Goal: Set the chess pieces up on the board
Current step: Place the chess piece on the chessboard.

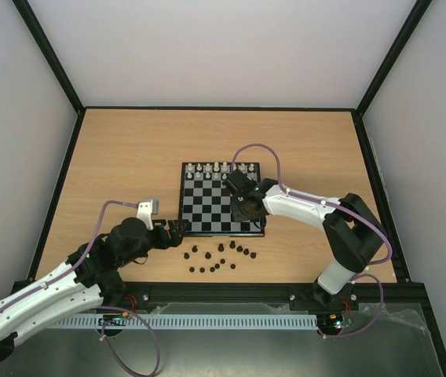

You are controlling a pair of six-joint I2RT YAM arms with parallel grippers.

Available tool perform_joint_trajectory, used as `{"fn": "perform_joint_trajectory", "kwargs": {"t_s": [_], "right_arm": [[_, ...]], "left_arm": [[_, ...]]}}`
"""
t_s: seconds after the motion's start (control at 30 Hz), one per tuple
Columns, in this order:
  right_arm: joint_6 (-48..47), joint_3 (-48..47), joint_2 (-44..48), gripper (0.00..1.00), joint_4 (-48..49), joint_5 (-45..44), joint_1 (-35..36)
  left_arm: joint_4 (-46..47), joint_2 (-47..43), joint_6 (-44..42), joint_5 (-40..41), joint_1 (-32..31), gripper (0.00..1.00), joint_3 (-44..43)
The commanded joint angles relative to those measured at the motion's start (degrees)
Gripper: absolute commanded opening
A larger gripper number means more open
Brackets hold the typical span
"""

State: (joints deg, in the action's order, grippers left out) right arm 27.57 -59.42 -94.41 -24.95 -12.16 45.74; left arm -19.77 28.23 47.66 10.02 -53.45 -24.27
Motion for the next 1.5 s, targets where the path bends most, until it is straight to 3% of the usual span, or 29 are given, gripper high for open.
{"fn": "perform_joint_trajectory", "kwargs": {"t_s": [0.0, 0.83, 1.1, 1.47], "right_arm": [[-0.76, -0.57, -0.71, 0.06, -1.13, -0.18, -0.38], [-0.59, 0.78, -2.16, 0.07, -0.77, -1.09, -0.43], [-0.50, 0.72, -2.17, 0.14, -1.14, -1.93, -0.35], [-0.42, 1.06, -0.71, 0.14, -2.38, -2.76, -0.36]], "left_arm": [[1.51, 0.42, 0.15, -0.18, -0.25, 1.00, 0.63], [2.02, 0.95, 0.11, -0.35, -0.25, 1.00, 0.81], [2.10, 0.95, 0.15, -0.35, -0.25, 0.99, 0.97], [2.80, 1.51, 0.23, -0.51, -0.25, 0.99, 1.27]]}}
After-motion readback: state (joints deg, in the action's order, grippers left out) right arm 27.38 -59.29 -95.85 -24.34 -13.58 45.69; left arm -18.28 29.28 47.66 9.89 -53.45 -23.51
